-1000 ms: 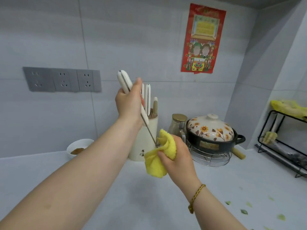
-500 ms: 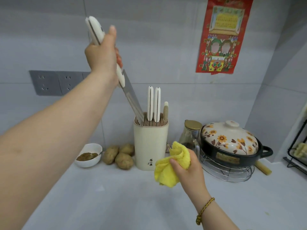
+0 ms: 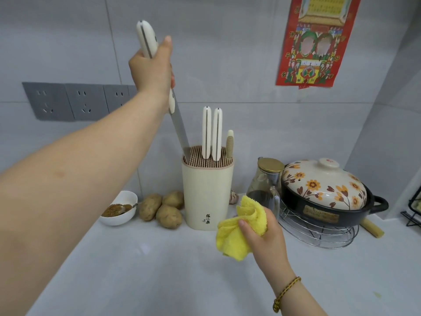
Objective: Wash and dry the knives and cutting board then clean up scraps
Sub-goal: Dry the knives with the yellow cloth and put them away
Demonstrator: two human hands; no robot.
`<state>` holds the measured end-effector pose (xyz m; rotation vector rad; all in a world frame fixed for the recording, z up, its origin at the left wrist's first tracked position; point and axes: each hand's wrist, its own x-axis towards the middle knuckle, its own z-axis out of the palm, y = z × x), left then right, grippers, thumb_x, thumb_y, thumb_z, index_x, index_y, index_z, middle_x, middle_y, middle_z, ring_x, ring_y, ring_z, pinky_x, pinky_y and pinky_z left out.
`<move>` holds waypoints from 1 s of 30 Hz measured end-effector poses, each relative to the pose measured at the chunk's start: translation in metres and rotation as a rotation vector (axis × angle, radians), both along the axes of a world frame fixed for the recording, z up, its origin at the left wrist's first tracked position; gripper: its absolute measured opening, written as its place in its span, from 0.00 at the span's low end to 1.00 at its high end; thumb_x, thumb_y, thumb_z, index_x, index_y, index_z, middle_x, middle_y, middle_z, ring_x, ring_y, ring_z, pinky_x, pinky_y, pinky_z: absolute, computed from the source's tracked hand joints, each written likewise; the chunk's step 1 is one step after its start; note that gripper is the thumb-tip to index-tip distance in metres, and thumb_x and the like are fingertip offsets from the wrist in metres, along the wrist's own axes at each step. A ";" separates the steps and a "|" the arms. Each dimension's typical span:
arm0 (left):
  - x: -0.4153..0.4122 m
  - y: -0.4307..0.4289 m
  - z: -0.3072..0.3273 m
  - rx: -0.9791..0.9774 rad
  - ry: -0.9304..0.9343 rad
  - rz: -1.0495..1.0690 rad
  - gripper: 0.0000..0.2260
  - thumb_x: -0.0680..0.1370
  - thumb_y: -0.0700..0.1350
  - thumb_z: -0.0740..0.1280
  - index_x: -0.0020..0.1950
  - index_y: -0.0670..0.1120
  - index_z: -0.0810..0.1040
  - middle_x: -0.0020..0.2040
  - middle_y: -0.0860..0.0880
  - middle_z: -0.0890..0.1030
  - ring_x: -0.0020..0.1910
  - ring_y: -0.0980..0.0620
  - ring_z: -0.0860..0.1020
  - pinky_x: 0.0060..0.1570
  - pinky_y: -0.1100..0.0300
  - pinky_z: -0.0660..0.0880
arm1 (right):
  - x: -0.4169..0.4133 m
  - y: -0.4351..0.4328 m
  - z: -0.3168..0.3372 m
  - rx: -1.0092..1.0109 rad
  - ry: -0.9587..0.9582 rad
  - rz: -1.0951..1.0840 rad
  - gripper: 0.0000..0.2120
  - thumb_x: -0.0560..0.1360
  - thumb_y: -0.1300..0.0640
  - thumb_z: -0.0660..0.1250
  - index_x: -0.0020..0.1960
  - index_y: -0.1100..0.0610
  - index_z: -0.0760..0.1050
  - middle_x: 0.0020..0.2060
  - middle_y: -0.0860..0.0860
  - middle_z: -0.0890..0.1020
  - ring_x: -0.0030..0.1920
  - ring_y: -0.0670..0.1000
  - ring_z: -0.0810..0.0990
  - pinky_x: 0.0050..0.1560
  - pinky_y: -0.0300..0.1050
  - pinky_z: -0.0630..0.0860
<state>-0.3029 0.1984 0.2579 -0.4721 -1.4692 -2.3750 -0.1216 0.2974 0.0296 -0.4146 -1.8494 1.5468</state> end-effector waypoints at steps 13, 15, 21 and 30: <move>-0.008 0.013 -0.004 -0.009 0.006 0.009 0.16 0.75 0.44 0.66 0.32 0.46 0.63 0.20 0.53 0.64 0.18 0.54 0.63 0.22 0.66 0.62 | 0.002 0.010 -0.012 0.003 -0.017 -0.036 0.18 0.70 0.67 0.69 0.45 0.44 0.70 0.42 0.43 0.78 0.39 0.30 0.76 0.39 0.24 0.73; -0.009 0.013 -0.005 -0.016 0.004 0.006 0.16 0.75 0.44 0.66 0.32 0.46 0.63 0.19 0.54 0.64 0.18 0.54 0.62 0.22 0.66 0.61 | 0.002 0.009 -0.013 0.000 -0.016 -0.027 0.18 0.70 0.67 0.69 0.45 0.44 0.71 0.42 0.43 0.78 0.39 0.31 0.77 0.39 0.24 0.73; -0.014 0.019 -0.005 -0.119 0.018 0.002 0.15 0.76 0.45 0.65 0.33 0.46 0.64 0.22 0.52 0.65 0.18 0.55 0.63 0.23 0.65 0.63 | 0.003 0.006 -0.013 -0.001 -0.013 -0.030 0.19 0.70 0.68 0.69 0.44 0.45 0.70 0.41 0.42 0.77 0.38 0.29 0.76 0.38 0.23 0.71; -0.032 0.029 -0.010 -0.282 -0.004 -0.037 0.14 0.77 0.50 0.64 0.36 0.47 0.64 0.26 0.50 0.68 0.19 0.56 0.66 0.27 0.64 0.67 | 0.001 0.010 -0.018 0.019 -0.040 -0.033 0.18 0.70 0.67 0.69 0.45 0.44 0.70 0.41 0.42 0.77 0.40 0.30 0.76 0.39 0.24 0.72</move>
